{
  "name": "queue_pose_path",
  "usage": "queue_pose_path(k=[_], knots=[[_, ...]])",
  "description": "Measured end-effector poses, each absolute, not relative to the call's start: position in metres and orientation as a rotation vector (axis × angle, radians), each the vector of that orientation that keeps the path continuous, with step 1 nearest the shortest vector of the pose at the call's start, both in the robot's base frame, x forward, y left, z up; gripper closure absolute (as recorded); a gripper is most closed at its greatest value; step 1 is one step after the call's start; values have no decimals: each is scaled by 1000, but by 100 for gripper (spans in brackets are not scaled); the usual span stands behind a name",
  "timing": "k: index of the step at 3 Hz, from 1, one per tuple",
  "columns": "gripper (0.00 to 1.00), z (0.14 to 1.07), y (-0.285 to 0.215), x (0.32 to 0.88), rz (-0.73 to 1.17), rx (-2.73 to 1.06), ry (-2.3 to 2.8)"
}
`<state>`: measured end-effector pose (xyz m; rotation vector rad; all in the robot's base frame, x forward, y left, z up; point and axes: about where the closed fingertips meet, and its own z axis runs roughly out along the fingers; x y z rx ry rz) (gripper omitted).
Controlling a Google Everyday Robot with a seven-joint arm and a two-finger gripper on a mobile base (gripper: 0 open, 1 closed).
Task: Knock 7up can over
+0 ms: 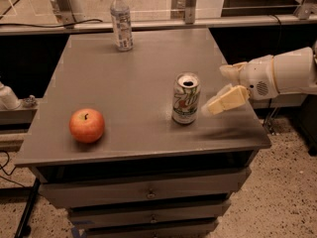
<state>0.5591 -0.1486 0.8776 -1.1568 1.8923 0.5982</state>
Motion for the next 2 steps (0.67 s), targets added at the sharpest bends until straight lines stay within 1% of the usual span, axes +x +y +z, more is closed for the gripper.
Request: queue_pose_path(k=[2], knots=[[0, 890, -114, 572, 745, -1075, 1875]])
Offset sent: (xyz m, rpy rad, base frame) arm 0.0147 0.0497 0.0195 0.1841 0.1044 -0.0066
